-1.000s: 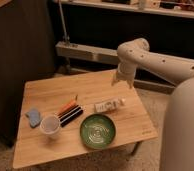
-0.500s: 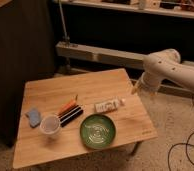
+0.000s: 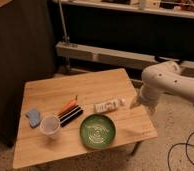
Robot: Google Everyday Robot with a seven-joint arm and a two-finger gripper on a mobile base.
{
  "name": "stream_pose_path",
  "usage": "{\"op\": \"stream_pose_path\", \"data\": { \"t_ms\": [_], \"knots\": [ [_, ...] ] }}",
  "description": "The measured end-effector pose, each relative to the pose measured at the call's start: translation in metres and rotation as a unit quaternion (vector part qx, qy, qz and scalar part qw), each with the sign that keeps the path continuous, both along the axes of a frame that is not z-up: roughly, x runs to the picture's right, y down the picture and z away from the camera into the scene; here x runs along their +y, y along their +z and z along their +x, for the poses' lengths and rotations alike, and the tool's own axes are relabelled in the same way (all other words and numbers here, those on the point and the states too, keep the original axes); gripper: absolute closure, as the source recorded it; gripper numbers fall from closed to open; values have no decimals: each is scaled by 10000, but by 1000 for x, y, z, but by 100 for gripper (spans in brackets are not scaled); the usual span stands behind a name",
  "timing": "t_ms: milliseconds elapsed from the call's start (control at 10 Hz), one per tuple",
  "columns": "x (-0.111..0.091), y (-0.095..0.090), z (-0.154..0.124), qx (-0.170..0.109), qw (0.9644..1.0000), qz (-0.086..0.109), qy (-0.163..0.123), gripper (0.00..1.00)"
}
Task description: Move the arm in a circular motion
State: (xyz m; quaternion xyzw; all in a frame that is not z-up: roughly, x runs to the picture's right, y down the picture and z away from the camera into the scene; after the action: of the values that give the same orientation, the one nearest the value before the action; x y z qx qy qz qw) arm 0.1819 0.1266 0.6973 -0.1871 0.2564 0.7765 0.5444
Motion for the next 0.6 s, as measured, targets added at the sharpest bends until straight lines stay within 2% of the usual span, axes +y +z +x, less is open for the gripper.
{"op": "stream_pose_path", "data": {
  "t_ms": [100,200,400,600],
  "knots": [
    [9,-5,-29,-51,9999,-93,-66,35],
    [21,-9,-78,-178,9992,-278,-244,35],
    [35,-14,-139,-438,9964,-515,-502,35],
    [37,-6,-202,-774,9918,-554,-854,35]
  ]
}}
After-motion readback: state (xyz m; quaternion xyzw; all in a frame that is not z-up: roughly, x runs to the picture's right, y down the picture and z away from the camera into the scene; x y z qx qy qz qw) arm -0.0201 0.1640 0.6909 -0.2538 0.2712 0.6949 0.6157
